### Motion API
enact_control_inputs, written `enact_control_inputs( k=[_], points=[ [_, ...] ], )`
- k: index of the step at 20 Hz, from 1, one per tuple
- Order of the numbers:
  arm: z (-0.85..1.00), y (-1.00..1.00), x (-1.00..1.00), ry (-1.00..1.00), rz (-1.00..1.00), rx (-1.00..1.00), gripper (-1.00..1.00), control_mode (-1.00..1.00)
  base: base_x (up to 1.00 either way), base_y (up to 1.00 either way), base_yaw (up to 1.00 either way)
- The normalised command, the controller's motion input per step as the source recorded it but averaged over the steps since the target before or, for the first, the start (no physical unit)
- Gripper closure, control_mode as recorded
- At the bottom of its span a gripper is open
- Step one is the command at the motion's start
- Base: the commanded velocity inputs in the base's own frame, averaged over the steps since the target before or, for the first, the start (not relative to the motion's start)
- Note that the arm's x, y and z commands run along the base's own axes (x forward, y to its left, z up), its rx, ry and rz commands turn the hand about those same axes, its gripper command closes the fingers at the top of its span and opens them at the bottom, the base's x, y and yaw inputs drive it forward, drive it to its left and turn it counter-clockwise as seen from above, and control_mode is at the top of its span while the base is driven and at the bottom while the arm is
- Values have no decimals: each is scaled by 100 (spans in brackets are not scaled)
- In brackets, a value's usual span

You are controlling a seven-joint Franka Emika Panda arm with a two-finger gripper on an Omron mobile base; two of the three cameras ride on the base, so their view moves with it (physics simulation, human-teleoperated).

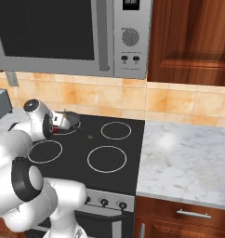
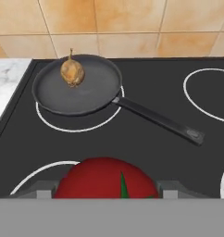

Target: Place the pan on the rear left burner on the stove. Then place the tomato and the onion in the pan and turn on the rear left burner.

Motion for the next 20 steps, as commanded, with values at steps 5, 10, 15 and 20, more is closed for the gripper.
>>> enact_control_inputs(
  k=[5,10,15,20],
  points=[
    [0,40,45,0,0,0,100,-100,0,0,0],
    [0,38,57,0,0,0,100,-100,0,0,0],
    [0,35,48,0,0,0,100,-100,0,0,0],
    [-10,20,56,0,0,0,100,-100,0,0,0]
  ],
)
